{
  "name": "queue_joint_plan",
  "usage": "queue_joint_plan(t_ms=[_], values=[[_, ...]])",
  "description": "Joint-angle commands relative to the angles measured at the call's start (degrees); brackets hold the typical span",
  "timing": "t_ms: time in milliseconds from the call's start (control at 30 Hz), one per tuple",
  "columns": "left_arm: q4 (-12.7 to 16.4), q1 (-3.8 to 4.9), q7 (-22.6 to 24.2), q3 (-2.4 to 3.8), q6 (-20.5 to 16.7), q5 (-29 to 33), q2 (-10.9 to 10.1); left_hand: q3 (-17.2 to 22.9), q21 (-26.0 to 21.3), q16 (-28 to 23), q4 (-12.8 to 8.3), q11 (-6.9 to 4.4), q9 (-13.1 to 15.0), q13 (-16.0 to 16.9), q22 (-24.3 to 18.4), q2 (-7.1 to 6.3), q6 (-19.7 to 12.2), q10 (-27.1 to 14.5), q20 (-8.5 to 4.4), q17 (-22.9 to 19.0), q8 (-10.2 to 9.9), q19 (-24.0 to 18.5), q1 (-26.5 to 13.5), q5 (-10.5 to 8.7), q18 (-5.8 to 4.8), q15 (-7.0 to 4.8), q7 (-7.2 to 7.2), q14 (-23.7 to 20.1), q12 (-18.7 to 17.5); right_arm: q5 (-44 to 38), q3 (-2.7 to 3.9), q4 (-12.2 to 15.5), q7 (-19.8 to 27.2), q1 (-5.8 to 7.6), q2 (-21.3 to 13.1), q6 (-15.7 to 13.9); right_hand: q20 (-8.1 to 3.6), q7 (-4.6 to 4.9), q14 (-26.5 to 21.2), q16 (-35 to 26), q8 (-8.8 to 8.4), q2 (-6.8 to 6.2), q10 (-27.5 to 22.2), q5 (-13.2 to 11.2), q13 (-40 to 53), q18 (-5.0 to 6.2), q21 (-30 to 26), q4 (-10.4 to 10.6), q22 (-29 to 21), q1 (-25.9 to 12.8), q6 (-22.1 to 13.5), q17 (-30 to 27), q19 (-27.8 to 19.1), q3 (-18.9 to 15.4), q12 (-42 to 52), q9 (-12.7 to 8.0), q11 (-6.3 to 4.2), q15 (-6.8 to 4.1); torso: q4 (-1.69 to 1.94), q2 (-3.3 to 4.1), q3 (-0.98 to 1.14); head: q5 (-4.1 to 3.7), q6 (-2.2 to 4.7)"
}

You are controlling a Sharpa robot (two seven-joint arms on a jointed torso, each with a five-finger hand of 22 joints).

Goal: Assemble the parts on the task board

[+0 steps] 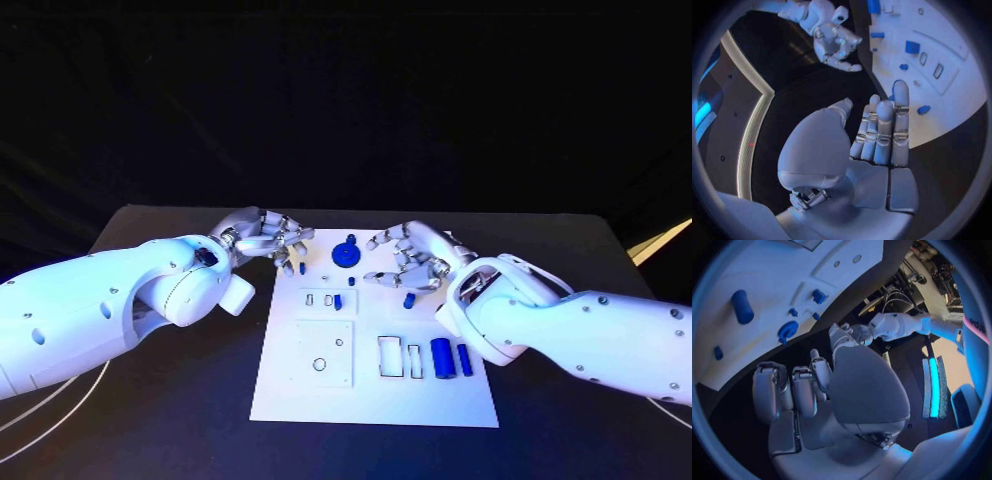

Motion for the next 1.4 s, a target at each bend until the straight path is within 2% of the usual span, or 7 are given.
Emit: queue_joint_plan(t_ms=[33, 100, 167, 367, 733, 967, 1400], values=[[-0.7, 0.13, -6.8, 0.05, 4.0, -5.9, 0.9, -0.6, 7.9, 7.9, 0.5, -1.43, 3.4, 5.9, 6.6, 1.23, -2.1, -2.9, -0.57, 5.4, 5.1, -1.2, -3.0, 0.88, -0.14, -0.85, -0.55, 4.9, 9.6, 6.9, 0.16, 0.0, 2.1, 1.72, -1.8, -0.3, 0.63, 0.07, 6.1, 0.0, 0.55, 0.93, -1.4, 0.3, 1.5, -0.09, -1.0, -0.1, 10.6, 0.4, 0.7, 14.1, 2.5, -0.5, -0.4, -0.3, -0.03, -0.19, -0.41, -0.8, 0.36, 0.28, -0.23], [-1.2, 0.32, -10.6, 0.06, 6.2, -9.3, 1.5, -1.7, 16.5, 14.9, 0.2, -1.77, 6.7, 10.4, 17.5, 0.92, -1.7, -2.4, -1.24, 14.2, 10.1, 1.8, -5.9, 0.54, -1.18, -1.65, -2.28, 10.1, 16.9, 10.2, 0.21, -0.4, 2.7, 3.06, -3.1, -0.2, 0.62, 0.05, 6.0, 0.0, 0.6, 0.99, -1.4, 0.3, 1.5, -0.08, -1.0, -0.1, 10.5, 0.4, 0.7, 14.1, 2.4, -0.5, -0.4, -0.3, -0.05, -0.21, -0.49, -1.09, 0.46, 0.37, -0.53], [-1.7, 0.76, -13.6, 0.07, 8.0, -12.0, 2.3, -1.3, 20.8, 17.5, 0.4, -2.49, 9.7, 13.8, 22.4, 1.52, -3.5, -4.5, -1.75, 17.7, 14.1, 2.0, -6.7, 0.72, -1.77, -1.98, -2.59, 11.7, 21.9, 12.3, 0.24, -0.8, 3.0, 4.01, -4.1, 0.1, 0.61, 0.04, 6.1, 0.0, 0.63, 1.02, -1.4, 0.3, 1.5, -0.09, -0.9, -0.1, 10.6, 0.4, 0.8, 14.1, 2.5, -0.4, -0.4, -0.3, -0.07, -0.21, -0.52, -1.32, 0.54, 0.34, -0.63], [-3.8, 2.37, -22.1, 0.07, 14.2, -19.8, 5.7, -1.9, 29.0, 23.4, 0.4, -4.27, 15.4, 27.3, 34.6, 1.83, -2.6, 3.1, -2.85, 27.3, 21.0, 6.9, -10.3, 0.62, -3.52, -3.46, -4.56, 16.7, 34.3, 15.8, 0.28, -3.2, 3.4, 5.49, -5.3, 1.0, 0.58, 0.01, 6.1, 0.1, 0.7, 1.08, -1.4, 0.3, 1.5, -0.1, -0.9, -0.1, 10.6, 0.3, 0.9, 14.2, 2.5, -0.4, -0.4, -0.2, -0.09, -0.24, -0.5, -1.94, 0.67, 0.46, -1.13], [-7.4, 3.88, -29.3, -0.2, 19.5, -25.6, 11.5, -3.8, 30.8, 24.4, 0.5, -4.64, 17.6, 29.7, 37.1, 1.71, -2.8, 4.4, -3.22, 29.2, 22.5, 7.7, -13.5, 0.45, -3.91, -3.8, -4.98, 17.6, 36.4, 16.9, 0.29, -6.4, 2.8, 5.88, -4.5, 2.4, 0.57, -0.02, 6.1, 0.0, 0.76, 1.14, -1.4, 0.3, 1.5, -0.1, -0.9, -0.1, 10.6, 0.3, 1.0, 14.2, 2.5, -0.3, -0.4, -0.2, -0.12, -0.25, -0.43, -2.44, 0.85, 0.71, -1.74], [-10.2, 4.95, -30.8, -1.3, 22.3, -28.0, 14.3, -4.9, 31.1, 24.6, 0.5, -4.74, 18.4, 30.2, 37.6, 2.18, -2.8, 4.6, -3.28, 29.6, 23.0, 7.8, -15.0, 0.31, -3.98, -3.88, -5.13, 17.7, 36.8, 16.8, 0.29, -7.2, 2.3, 5.91, -4.1, 2.7, 0.54, -0.05, 6.1, 0.0, 0.85, 1.16, -1.5, 0.3, 1.4, -0.09, -1.0, -0.1, 10.6, 0.2, 1.1, 14.1, 2.5, -0.3, -0.4, -0.2, -0.15, -0.28, -0.41, -2.34, 0.81, 0.63, -1.88], [-14.0, 5.29, -31.9, -2.77, 26.9, -30.5, 17.8, -6.0, 31.5, 24.9, 0.5, -4.9, 19.3, 30.7, 38.3, 2.75, -2.7, 4.8, -3.37, 30.1, 23.5, 8.0, -16.5, -0.01, -4.08, -4.0, -5.32, 18.0, 37.2, 16.7, 0.29, -7.8, 1.7, 5.91, -3.8, 3.1, 0.52, -0.08, 6.1, 0.0, 0.91, 1.13, -1.5, 0.2, 1.4, -0.09, -1.0, -0.1, 10.6, 0.1, 1.2, 14.1, 2.4, -0.4, -0.5, -0.2, -0.16, -0.31, -0.53, -2.14, 0.77, 0.68, -2.15]])
